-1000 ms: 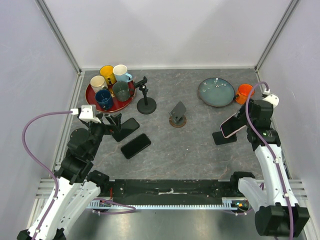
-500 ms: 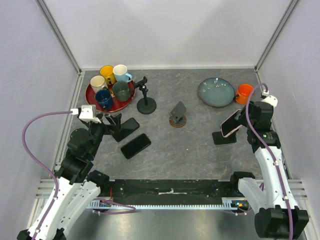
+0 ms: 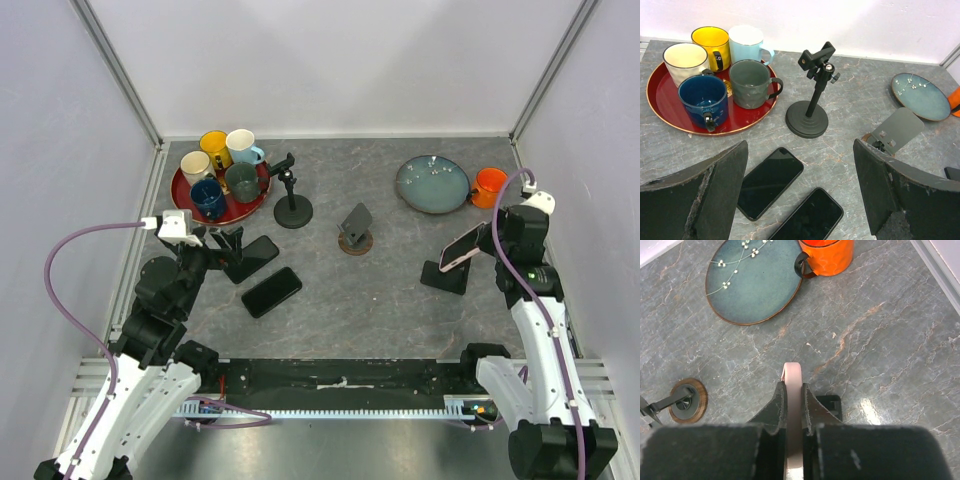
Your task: Remove the phone from the phone stand
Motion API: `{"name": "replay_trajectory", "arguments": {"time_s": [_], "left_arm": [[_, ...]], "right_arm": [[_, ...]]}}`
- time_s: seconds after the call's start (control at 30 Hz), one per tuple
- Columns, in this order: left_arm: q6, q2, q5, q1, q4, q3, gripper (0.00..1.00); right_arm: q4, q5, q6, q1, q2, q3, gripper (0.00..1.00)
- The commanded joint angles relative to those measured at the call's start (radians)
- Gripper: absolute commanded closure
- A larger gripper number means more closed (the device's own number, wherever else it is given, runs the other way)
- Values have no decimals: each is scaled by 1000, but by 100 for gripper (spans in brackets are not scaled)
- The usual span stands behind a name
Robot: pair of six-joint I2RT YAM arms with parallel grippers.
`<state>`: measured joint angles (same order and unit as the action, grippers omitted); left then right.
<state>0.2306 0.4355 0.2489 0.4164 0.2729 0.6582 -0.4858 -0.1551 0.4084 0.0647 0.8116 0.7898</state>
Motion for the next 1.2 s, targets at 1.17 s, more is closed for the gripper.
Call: {"name": "replay_trajectory", "arguments": {"time_s": [1.17], "left_arm": [[24,-7,-3,-5,-46,-11,8]], "right_arm": [[357,543,244,-114,-49,-12,100]]}}
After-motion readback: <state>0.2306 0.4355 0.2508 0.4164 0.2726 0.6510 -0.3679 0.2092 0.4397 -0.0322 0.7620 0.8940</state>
